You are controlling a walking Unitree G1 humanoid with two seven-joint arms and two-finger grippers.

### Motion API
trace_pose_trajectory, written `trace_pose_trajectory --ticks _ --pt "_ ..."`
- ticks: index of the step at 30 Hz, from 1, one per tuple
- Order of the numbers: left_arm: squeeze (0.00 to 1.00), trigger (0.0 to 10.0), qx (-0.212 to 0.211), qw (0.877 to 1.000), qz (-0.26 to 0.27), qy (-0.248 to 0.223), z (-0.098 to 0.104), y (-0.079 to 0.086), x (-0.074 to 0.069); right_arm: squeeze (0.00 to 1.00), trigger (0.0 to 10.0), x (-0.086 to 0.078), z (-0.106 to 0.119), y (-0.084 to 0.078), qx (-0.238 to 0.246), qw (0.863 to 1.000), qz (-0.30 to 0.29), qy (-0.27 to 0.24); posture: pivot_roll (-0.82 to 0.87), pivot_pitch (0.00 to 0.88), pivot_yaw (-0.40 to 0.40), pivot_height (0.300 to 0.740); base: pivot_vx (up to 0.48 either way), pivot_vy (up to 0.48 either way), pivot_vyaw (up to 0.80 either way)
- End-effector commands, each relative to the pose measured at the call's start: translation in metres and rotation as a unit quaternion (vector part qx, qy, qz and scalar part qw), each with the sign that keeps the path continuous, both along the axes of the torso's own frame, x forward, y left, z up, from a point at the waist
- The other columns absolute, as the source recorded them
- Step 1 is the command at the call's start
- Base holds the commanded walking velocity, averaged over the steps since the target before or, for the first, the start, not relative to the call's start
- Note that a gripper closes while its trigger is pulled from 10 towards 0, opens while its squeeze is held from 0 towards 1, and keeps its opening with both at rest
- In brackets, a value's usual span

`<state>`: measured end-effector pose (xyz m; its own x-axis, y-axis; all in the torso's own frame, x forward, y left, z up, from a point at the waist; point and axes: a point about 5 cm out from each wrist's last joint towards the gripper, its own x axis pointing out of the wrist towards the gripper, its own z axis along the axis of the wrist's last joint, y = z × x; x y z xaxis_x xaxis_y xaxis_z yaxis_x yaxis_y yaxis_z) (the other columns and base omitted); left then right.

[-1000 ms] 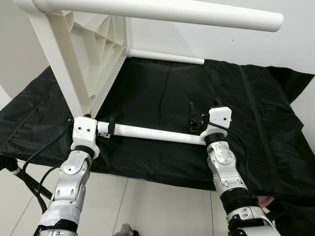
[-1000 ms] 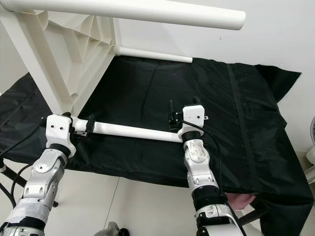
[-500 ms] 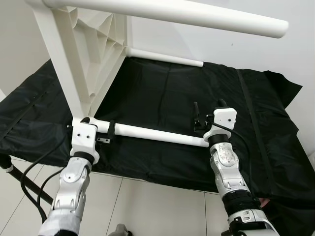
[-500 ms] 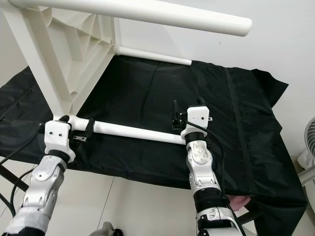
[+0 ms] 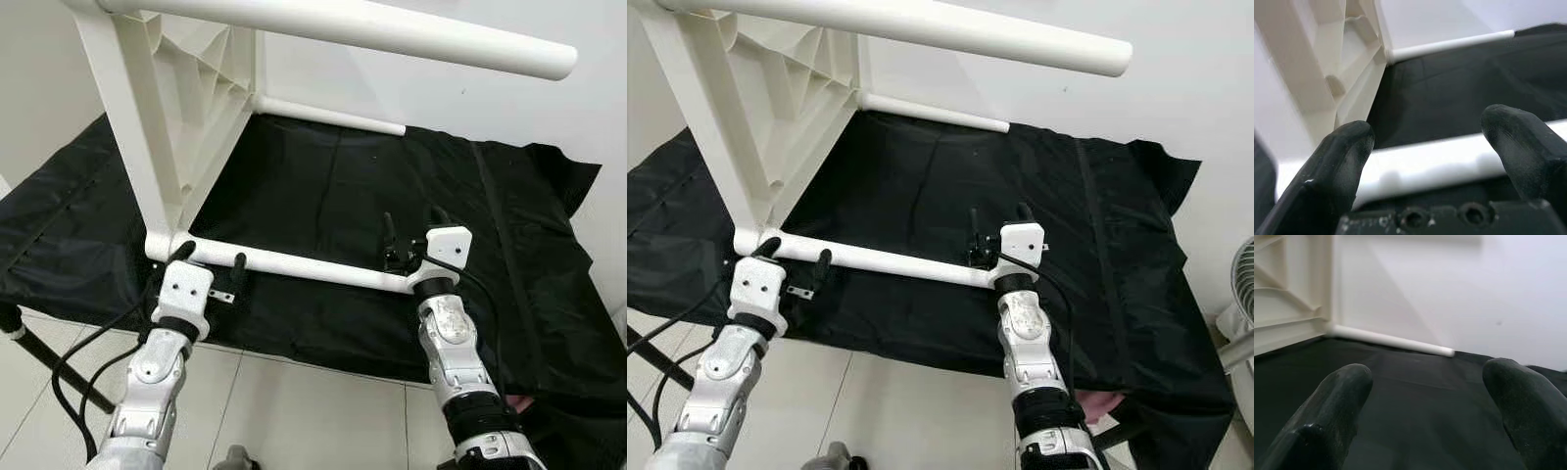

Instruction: Building children table

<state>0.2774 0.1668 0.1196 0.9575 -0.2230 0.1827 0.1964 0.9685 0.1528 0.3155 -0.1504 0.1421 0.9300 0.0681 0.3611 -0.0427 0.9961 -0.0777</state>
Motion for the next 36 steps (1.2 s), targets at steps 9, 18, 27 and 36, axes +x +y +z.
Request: trace_pose_trajectory --ticks 9,18,27,36 --pt "0.0 10.0 -0.013 1.0 0.006 0.009 0.0 -0.002 0.002 0.0 10.0 -0.003 -0.001 -0.003 0.001 1.0 -0.007 0.004 0.04 0.0 -0.05 0.74 0.0 0.0 -0.28" --pt "0.0 10.0 -0.002 1.0 0.012 0.007 0.001 0.005 0.002 0.0 10.0 -0.003 -0.001 -0.002 0.0 1.0 -0.006 0.002 0.05 0.0 -0.051 0.74 0.0 0.0 0.0" --pt "0.0 10.0 -0.004 1.0 0.021 0.008 0.002 0.01 0.003 0.0 10.0 -0.005 -0.002 -0.002 0.0 1.0 -0.006 0.004 0.05 0.0 -0.051 0.74 0.0 0.177 0.0" --pt "0.0 10.0 -0.002 1.0 0.025 0.004 0.004 0.013 0.003 0.0 10.0 -0.004 -0.003 -0.001 0.002 1.0 -0.003 0.004 0.05 0.0 -0.053 0.74 0.0 0.414 0.0"
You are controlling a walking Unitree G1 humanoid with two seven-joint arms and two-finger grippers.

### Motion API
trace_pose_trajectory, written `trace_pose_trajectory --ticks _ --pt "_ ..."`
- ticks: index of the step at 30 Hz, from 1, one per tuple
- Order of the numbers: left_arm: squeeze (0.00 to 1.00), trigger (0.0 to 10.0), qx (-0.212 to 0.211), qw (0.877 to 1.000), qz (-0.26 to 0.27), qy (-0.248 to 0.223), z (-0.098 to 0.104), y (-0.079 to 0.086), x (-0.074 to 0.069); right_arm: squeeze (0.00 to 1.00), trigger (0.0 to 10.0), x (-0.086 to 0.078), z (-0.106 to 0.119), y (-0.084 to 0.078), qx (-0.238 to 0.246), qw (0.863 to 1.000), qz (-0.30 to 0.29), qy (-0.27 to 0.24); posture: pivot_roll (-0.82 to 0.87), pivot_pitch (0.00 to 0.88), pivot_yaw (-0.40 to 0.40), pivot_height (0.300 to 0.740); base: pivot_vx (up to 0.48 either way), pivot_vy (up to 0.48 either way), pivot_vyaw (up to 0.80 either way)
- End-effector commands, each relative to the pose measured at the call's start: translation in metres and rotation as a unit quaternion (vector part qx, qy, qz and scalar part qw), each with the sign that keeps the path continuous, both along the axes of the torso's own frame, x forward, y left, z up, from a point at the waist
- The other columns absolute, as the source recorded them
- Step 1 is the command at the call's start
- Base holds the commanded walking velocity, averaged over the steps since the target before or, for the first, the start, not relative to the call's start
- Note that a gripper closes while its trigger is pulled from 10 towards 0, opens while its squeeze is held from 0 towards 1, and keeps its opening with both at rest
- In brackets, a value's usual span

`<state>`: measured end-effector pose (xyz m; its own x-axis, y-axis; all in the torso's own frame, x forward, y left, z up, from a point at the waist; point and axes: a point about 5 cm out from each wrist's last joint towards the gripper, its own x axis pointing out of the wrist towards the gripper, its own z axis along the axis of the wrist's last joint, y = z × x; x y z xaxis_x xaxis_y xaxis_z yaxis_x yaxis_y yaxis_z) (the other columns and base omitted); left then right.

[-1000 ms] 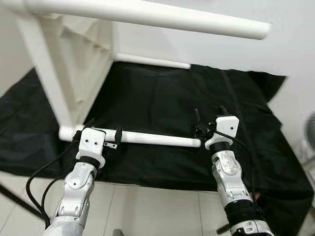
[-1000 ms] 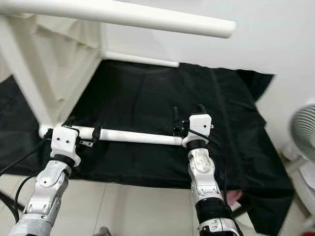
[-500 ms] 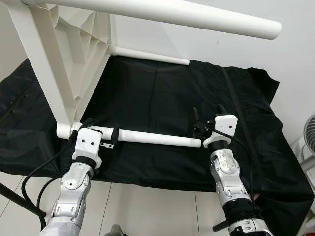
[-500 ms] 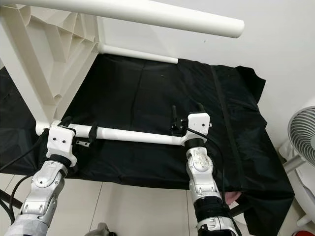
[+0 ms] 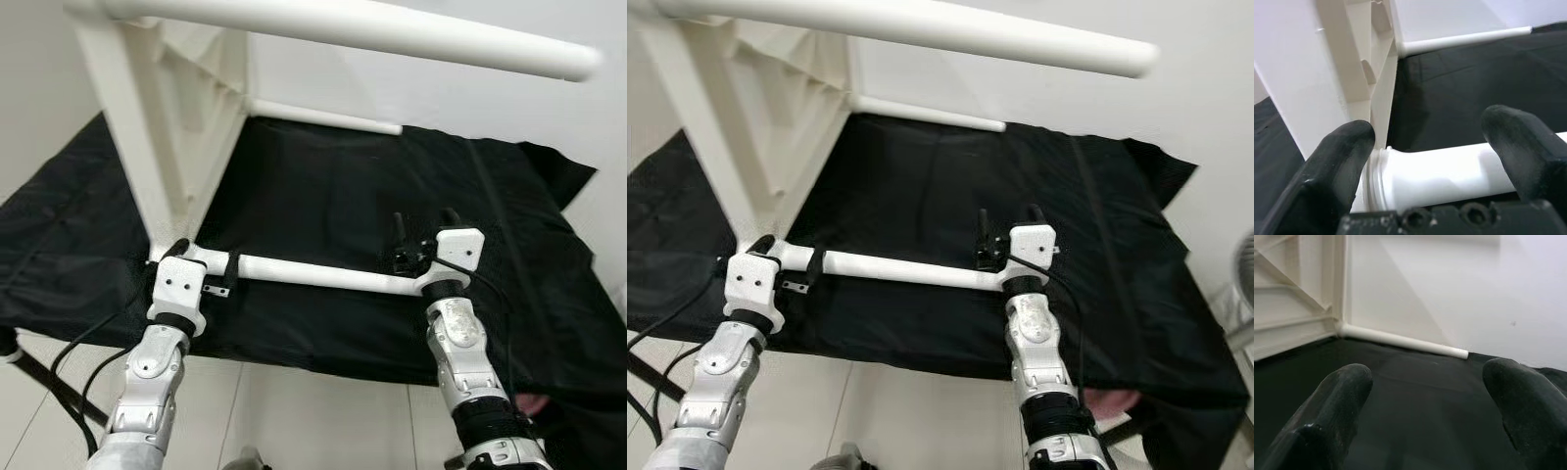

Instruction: Building children table

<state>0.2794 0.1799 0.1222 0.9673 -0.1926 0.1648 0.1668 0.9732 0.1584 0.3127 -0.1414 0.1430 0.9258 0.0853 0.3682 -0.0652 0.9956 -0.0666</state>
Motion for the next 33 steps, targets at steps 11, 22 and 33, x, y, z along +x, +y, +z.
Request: trace_pose_trajectory --ticks 11,22,33 --pt "0.0 10.0 0.017 1.0 -0.005 -0.02 0.006 -0.006 -0.001 0.0 10.0 -0.002 -0.005 -0.008 -0.005 1.0 -0.012 0.009 0.05 0.0 -0.053 0.74 0.0 0.0 0.0" --pt "0.0 10.0 0.038 0.999 -0.037 -0.013 0.001 -0.014 -0.007 0.0 10.0 -0.002 -0.004 -0.007 -0.005 1.0 -0.009 0.009 0.06 0.0 -0.056 0.74 0.0 0.0 0.0" --pt "0.0 10.0 0.033 0.997 -0.075 0.013 -0.009 -0.029 -0.017 0.0 10.0 0.0 -0.004 -0.003 -0.016 1.0 -0.006 0.01 0.07 0.0 -0.061 0.74 0.0 0.0 0.0"
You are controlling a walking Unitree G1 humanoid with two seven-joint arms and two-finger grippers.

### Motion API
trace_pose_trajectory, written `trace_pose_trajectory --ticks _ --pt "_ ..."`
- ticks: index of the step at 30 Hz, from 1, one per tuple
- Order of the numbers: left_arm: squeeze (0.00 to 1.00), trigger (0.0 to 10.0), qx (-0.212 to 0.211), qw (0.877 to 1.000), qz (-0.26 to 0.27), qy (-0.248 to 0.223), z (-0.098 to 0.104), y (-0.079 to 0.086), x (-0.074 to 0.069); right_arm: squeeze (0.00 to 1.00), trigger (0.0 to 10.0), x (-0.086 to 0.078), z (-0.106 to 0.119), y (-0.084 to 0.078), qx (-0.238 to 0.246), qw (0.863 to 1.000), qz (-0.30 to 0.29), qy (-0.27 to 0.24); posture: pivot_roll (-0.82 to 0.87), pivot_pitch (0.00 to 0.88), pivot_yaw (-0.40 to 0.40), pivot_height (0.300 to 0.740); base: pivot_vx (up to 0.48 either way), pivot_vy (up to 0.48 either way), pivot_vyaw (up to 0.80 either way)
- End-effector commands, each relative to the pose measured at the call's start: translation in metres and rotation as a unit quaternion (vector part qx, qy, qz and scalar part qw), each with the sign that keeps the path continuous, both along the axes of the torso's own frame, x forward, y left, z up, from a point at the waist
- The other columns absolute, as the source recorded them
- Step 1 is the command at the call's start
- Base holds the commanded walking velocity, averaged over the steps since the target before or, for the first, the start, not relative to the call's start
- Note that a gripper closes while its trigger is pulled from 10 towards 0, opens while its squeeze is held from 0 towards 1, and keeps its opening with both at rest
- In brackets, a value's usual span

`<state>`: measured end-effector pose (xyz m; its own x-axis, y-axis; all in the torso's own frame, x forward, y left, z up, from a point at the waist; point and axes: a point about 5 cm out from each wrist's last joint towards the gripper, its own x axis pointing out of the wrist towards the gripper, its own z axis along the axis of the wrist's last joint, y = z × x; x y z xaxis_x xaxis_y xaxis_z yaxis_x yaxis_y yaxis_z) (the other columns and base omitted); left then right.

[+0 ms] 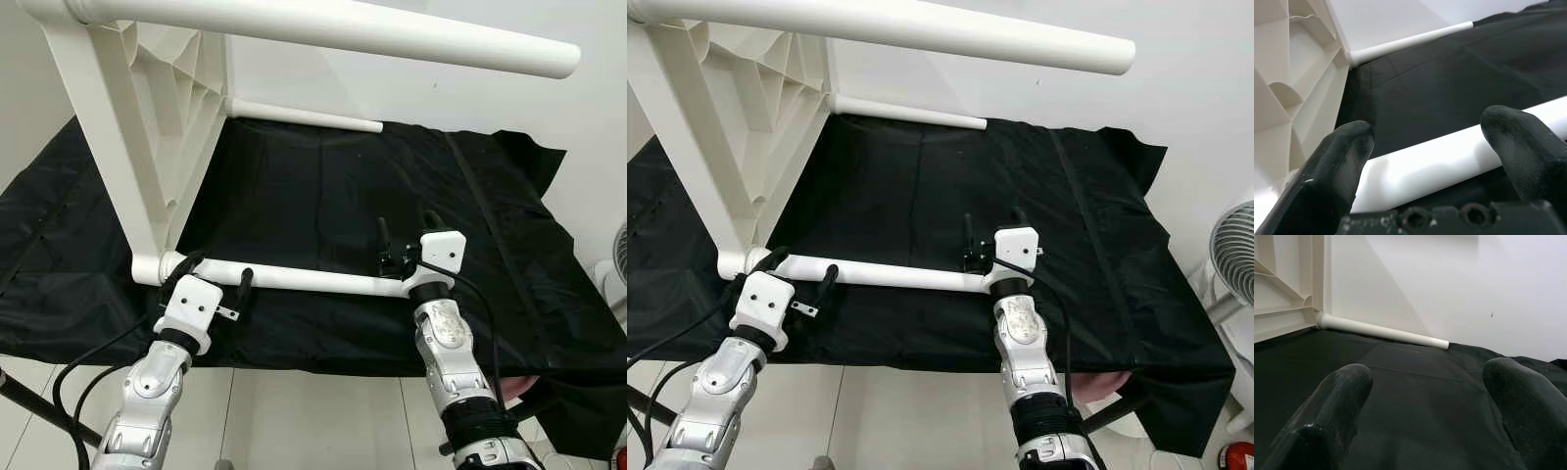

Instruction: Building children table

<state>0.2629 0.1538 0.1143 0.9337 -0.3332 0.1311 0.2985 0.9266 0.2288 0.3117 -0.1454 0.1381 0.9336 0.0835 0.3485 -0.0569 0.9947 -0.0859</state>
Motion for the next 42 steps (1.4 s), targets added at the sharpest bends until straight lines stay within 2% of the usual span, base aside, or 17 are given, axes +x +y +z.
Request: trace_pose_trajectory --ticks 1,2,3,7,8,10,11,13,19,22,24,26,31,35,36,38,42 --pt "0.0 10.0 -0.008 1.0 -0.017 0.015 -0.002 -0.005 -0.003 0.0 10.0 0.001 0.002 0.0 -0.005 1.0 -0.003 -0.002 0.07 0.0 -0.061 0.74 0.0 0.0 0.0" --pt "0.0 10.0 -0.006 0.999 -0.034 0.023 -0.005 -0.01 -0.006 0.77 10.0 0.001 0.003 -0.002 -0.003 1.0 -0.007 -0.007 0.07 0.0 -0.06 0.74 0.0 0.0 0.0" --pt "0.0 10.0 -0.009 0.998 -0.046 0.041 -0.009 -0.013 -0.01 1.0 10.0 0.0 0.005 -0.004 0.0 1.0 -0.01 -0.013 0.07 0.0 -0.058 0.74 0.0 0.0 0.0" --pt "0.0 10.0 -0.017 0.996 -0.049 0.073 -0.018 -0.014 -0.016 1.0 10.0 -0.001 0.007 -0.01 -0.003 0.999 -0.03 -0.02 0.07 0.0 -0.055 0.74 0.0 0.0 0.0" --pt "0.0 10.0 -0.028 0.995 -0.042 0.081 -0.019 -0.013 -0.017 0.89 10.0 -0.001 0.006 -0.011 -0.009 0.999 -0.035 -0.02 0.07 0.0 -0.054 0.74 0.0 0.0 0.0" --pt "0.0 10.0 -0.036 0.995 -0.038 0.085 -0.019 -0.012 -0.017 0.89 10.0 -0.001 0.006 -0.011 -0.013 0.999 -0.038 -0.02 0.07 0.0 -0.054 0.74 0.0 0.0 0.0" --pt "0.0 10.0 -0.076 0.991 -0.022 0.108 -0.019 -0.009 -0.016 0.0 10.0 -0.002 0.007 -0.011 -0.019 0.999 -0.04 -0.026 0.07 0.0 -0.051 0.74 0.0 0.0 0.0" --pt "0.0 10.0 -0.106 0.988 -0.012 0.114 -0.018 -0.006 -0.015 0.0 10.0 -0.001 0.009 -0.011 -0.015 0.999 -0.039 -0.028 0.08 0.0 -0.051 0.74 0.0 0.0 0.0" --pt "0.0 10.0 -0.115 0.986 0.01 0.121 -0.018 0.002 -0.013 0.0 10.0 0.0 0.011 -0.01 -0.019 0.999 -0.036 -0.034 0.08 0.0 -0.05 0.74 0.0 0.0 0.0" --pt "0.0 10.0 -0.154 0.979 0.025 0.134 -0.016 0.007 -0.014 0.0 10.0 -0.001 0.014 -0.01 -0.025 0.998 -0.034 -0.041 0.08 0.0 -0.048 0.74 0.0 0.0 0.0" --pt "0.0 10.0 -0.154 0.979 0.025 0.134 -0.016 0.007 -0.014 0.0 10.0 -0.001 0.014 -0.01 -0.025 0.998 -0.034 -0.041 0.08 0.0 -0.048 0.74 0.0 0.0 0.0" --pt "0.0 10.0 -0.195 0.968 0.035 0.151 -0.014 0.01 -0.016 0.0 10.0 -0.002 0.019 -0.01 -0.036 0.997 -0.035 -0.054 0.08 0.0 -0.047 0.74 0.0 0.0 0.0" --pt "0.0 10.0 -0.244 0.954 0.037 0.167 -0.01 0.008 -0.012 0.0 10.0 -0.005 0.036 -0.008 -0.083 0.99 -0.051 -0.103 0.07 0.0 -0.04 0.74 0.0 0.0 0.0" --pt "0.0 10.0 -0.254 0.95 0.031 0.177 -0.008 0.005 -0.012 0.0 10.0 -0.017 0.06 -0.02 -0.145 0.967 -0.13 -0.167 0.05 0.0 -0.028 0.74 0.0 0.0 0.0" --pt "0.0 10.0 -0.254 0.95 0.031 0.177 -0.008 0.005 -0.012 0.0 10.0 -0.017 0.06 -0.02 -0.145 0.967 -0.13 -0.167 0.05 0.0 -0.028 0.74 0.0 0.0 0.0" --pt "0.0 10.0 -0.247 0.95 0.019 0.188 -0.008 0.002 -0.015 0.0 10.0 -0.031 0.083 -0.019 -0.175 0.947 -0.143 -0.227 0.04 0.0 -0.012 0.74 0.0 0.0 0.0" --pt "0.0 10.0 -0.243 0.951 0.012 0.193 -0.007 0.001 -0.015 0.0 10.0 -0.04 0.094 -0.015 -0.19 0.935 -0.145 -0.262 0.04 0.002 -0.003 0.74 0.0 0.0 0.0"
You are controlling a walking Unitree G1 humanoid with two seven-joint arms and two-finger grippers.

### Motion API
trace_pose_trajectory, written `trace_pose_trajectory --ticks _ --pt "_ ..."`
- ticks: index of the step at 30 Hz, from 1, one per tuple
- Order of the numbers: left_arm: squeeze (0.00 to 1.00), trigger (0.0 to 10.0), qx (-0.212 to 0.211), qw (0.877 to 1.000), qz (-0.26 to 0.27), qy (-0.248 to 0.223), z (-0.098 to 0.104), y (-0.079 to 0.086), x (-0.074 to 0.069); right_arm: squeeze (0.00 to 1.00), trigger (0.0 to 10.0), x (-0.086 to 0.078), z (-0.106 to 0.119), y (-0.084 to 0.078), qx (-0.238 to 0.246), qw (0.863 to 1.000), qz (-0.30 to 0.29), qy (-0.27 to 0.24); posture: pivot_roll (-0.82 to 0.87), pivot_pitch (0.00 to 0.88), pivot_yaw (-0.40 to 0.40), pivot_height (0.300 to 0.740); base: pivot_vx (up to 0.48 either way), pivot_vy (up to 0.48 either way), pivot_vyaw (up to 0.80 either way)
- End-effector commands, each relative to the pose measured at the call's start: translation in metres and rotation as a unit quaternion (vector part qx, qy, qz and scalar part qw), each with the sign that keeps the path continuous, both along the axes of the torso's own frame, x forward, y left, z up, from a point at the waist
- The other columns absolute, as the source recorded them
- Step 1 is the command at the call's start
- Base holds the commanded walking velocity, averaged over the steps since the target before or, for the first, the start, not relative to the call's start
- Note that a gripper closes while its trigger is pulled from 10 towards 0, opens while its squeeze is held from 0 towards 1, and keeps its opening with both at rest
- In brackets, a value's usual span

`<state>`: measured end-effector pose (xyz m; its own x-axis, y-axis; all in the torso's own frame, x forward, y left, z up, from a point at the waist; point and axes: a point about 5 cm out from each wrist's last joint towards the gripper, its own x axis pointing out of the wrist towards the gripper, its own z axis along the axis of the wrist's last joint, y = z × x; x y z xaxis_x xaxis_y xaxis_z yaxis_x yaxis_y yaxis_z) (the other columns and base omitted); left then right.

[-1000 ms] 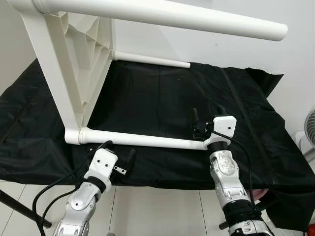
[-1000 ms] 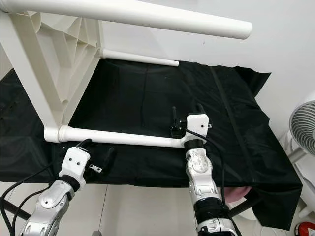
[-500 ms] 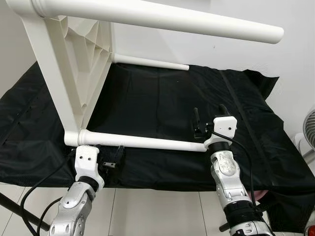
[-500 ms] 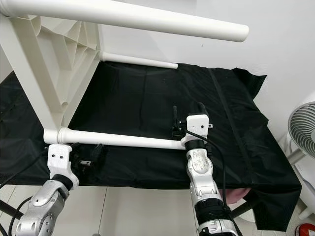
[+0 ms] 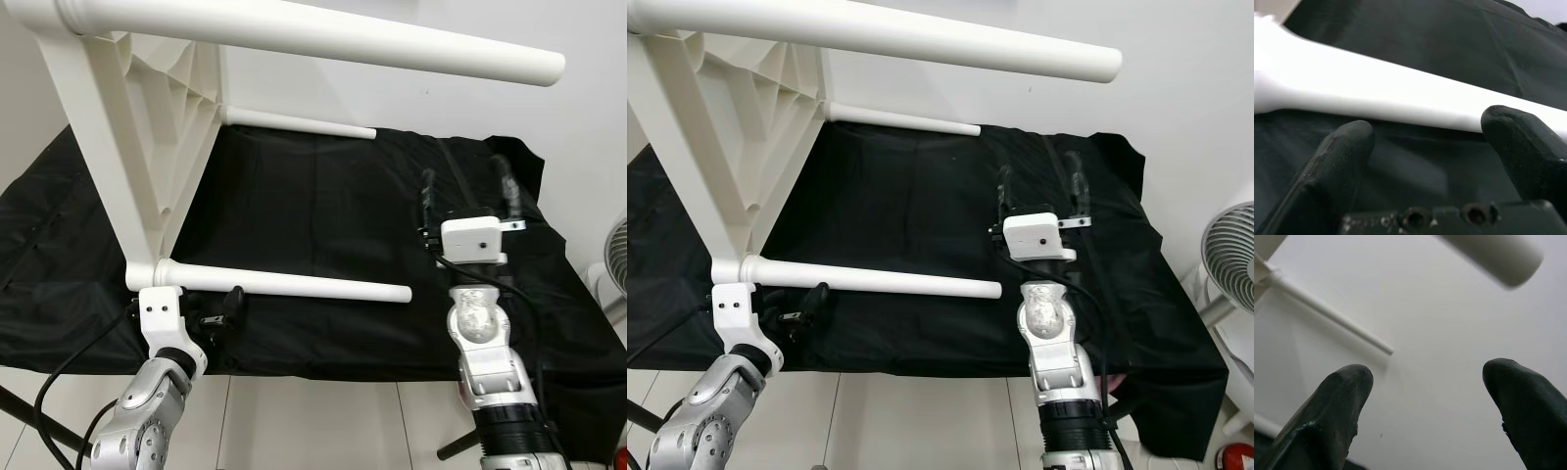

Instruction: Building children table

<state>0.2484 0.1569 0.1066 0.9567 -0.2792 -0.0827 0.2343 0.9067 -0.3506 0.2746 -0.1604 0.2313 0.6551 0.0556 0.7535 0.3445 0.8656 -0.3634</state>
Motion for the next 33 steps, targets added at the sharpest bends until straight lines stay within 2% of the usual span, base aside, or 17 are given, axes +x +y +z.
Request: trace_pose_trajectory --ticks 1,3,5,8,14,17,20,21,27,28,33 --pt "0.0 10.0 0.002 1.0 -0.012 0.005 0.001 -0.003 0.0 0.0 10.0 -0.006 0.005 0.001 -0.021 1.0 -0.009 -0.021 0.04 0.004 -0.001 0.74 0.0 0.0 0.0" --pt "0.0 10.0 0.008 1.0 -0.02 0.005 0.003 -0.003 0.003 0.0 10.0 -0.016 0.016 0.008 -0.064 0.995 -0.013 -0.069 0.04 0.013 0.019 0.74 0.0 0.0 0.0" --pt "0.0 10.0 0.01 1.0 -0.023 0.006 0.004 -0.003 0.003 0.0 10.0 -0.02 0.019 0.01 -0.077 0.993 -0.014 -0.084 0.04 0.013 0.019 0.74 0.0 0.0 0.0" --pt "0.0 10.0 0.012 1.0 -0.027 0.007 0.007 -0.003 0.008 0.0 10.0 -0.019 0.027 0.027 -0.138 0.984 0.011 -0.116 0.04 0.015 0.026 0.74 0.0 0.0 0.0" --pt "0.0 10.0 0.011 1.0 -0.027 0.006 0.009 -0.004 0.01 0.0 10.0 -0.016 0.036 0.032 -0.142 0.982 0.033 -0.123 0.03 0.016 0.021 0.74 0.0 0.0 0.0" --pt "0.0 10.0 0.007 1.0 -0.029 0.003 0.01 -0.008 0.01 0.0 10.0 -0.015 0.054 0.039 -0.184 0.971 0.075 -0.136 0.03 0.029 0.006 0.74 0.0 0.0 0.0" --pt "0.0 10.0 0.007 1.0 -0.027 0.004 0.01 -0.008 0.01 0.0 10.0 -0.014 0.057 0.04 -0.191 0.968 0.081 -0.138 0.03 0.029 0.006 0.74 0.0 0.0 0.0" --pt "0.0 10.0 0.006 1.0 -0.025 0.005 0.009 -0.008 0.01 0.0 10.0 -0.013 0.064 0.044 -0.209 0.963 0.092 -0.143 0.02 0.029 -0.003 0.74 0.0 0.0 0.0" --pt "0.0 10.0 0.002 1.0 -0.024 0.008 0.009 -0.01 0.009 0.0 10.0 -0.007 0.08 0.054 -0.246 0.951 0.118 -0.147 0.01 0.035 -0.007 0.74 0.0 0.0 0.0" --pt "0.0 10.0 0.001 1.0 -0.026 0.008 0.009 -0.011 0.009 0.0 10.0 -0.004 0.087 0.058 -0.257 0.947 0.13 -0.143 0.01 0.042 -0.009 0.74 0.0 0.0 0.0" --pt "0.0 10.0 0.0 1.0 -0.026 0.008 0.009 -0.012 0.01 0.0 10.0 0.0 0.094 0.063 -0.276 0.941 0.146 -0.129 0.01 0.042 -0.011 0.74 0.0 0.0 0.0"
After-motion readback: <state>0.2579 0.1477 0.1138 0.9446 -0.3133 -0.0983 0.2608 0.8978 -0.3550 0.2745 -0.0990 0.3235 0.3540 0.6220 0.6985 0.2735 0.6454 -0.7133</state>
